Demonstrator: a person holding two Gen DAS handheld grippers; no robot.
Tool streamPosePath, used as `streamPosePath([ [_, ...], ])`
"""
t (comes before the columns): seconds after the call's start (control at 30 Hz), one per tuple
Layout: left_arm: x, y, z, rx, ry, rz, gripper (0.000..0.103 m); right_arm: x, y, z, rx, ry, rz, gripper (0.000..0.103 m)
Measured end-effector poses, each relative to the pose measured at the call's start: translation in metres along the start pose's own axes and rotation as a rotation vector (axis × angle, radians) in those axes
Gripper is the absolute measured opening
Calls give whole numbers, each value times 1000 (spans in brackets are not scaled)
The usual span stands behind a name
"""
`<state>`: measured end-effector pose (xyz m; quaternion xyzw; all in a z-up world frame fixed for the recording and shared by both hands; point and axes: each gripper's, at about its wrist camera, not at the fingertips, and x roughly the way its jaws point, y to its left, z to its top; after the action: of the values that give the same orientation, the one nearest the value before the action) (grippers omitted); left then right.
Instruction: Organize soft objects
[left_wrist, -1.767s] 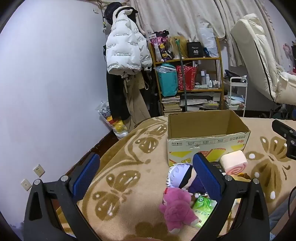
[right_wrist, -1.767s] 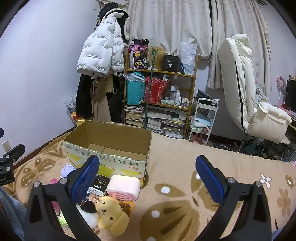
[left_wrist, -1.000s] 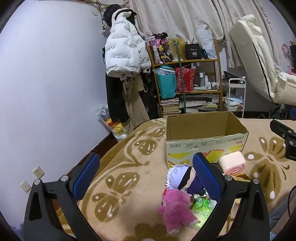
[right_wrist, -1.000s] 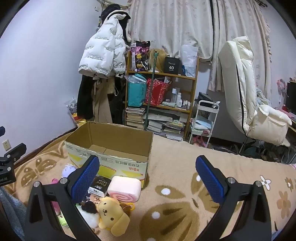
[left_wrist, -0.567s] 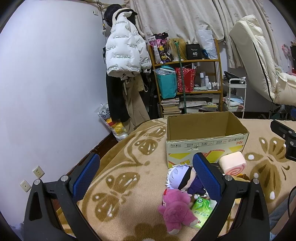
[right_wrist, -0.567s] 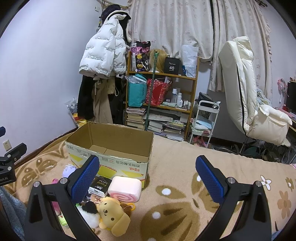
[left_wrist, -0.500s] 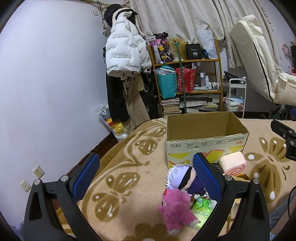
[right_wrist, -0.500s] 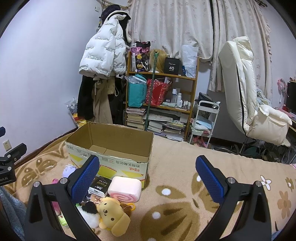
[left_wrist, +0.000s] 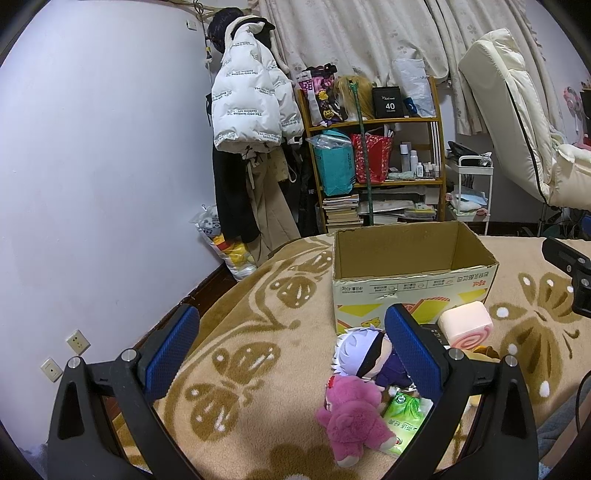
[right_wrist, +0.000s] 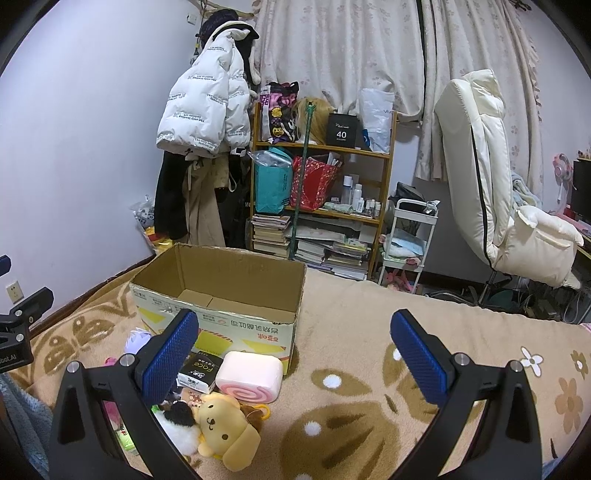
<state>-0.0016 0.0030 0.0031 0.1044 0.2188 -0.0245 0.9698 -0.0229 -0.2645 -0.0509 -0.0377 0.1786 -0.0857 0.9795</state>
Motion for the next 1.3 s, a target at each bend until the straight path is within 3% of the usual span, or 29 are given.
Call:
streamPosePath([
  [1.3,2,1,-3,4,5,3,100,1,0,-1,3,3,0,103],
])
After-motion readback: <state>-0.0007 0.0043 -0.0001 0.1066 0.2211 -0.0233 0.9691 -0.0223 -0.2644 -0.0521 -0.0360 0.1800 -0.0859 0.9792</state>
